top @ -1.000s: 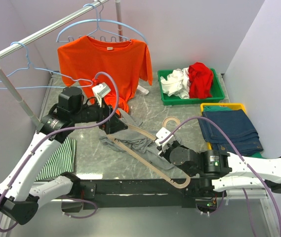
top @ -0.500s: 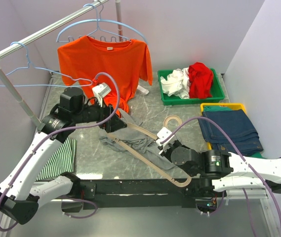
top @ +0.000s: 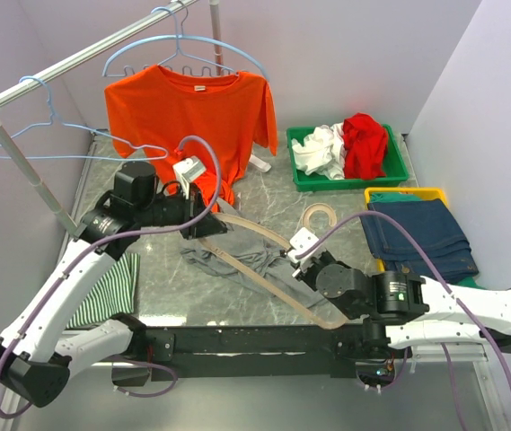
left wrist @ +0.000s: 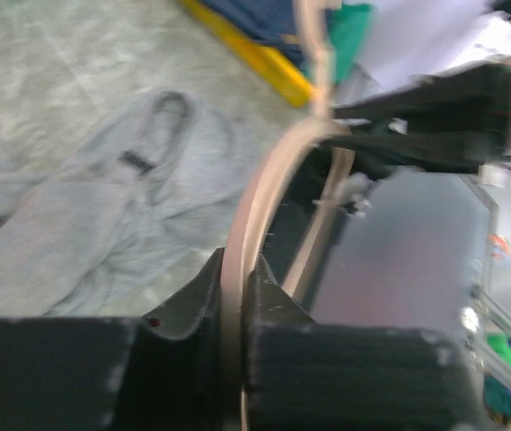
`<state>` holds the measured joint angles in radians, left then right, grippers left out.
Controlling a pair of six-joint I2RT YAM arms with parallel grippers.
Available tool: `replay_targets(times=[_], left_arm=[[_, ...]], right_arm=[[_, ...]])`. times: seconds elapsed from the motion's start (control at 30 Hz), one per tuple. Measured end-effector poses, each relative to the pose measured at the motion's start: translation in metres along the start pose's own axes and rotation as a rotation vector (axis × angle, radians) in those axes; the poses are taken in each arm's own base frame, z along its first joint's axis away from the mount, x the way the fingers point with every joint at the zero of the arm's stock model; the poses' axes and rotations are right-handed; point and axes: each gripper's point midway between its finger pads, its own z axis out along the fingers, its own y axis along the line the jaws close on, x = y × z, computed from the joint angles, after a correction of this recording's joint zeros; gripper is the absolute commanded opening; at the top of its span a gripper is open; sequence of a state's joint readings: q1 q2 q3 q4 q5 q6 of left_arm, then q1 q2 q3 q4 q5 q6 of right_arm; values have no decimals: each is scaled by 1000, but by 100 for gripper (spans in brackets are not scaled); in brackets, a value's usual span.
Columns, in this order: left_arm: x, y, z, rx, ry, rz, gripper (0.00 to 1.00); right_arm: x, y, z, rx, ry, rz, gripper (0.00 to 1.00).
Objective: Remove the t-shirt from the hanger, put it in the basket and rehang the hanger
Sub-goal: Place the hanger at the clothesline.
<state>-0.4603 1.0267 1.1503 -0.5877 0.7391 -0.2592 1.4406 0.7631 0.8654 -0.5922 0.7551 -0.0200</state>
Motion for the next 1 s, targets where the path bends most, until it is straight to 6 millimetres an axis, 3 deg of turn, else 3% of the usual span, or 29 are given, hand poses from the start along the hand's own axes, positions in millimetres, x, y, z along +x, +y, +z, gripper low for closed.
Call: replay_targets(times=[0.13,0.2,0.23,0.33,0.4,0.43,0.53,0.67,1.0], left_arm=[[-1,-19,-5,67,-6,6,1],[-2,-22,-9,66,-18,14,1],[-3,-23,-10,66,-22,18,1],[-7,-23,-16,32,-43,31,1],[-13,-14,-21,-47,-74,40,1],[-18,-10,-26,-84,-95,44,1],[-28,-7,-42,-180,-145,57,1],[-46,-16,-73,-275,-242,95,1],[-100,-82,-192,-432,-619,221,1]], right_arm=[[6,-1,4,22,28,-23,3],[3,-1,5,25,21,-15,26],[2,-1,5,28,16,-11,50],[-3,-3,5,50,-2,20,76],[-9,-7,5,74,-26,51,84],[-12,-9,6,87,-37,67,100],[-21,-14,6,120,-71,104,100],[-34,-20,6,158,-116,153,100],[-52,-35,15,279,-161,198,100]])
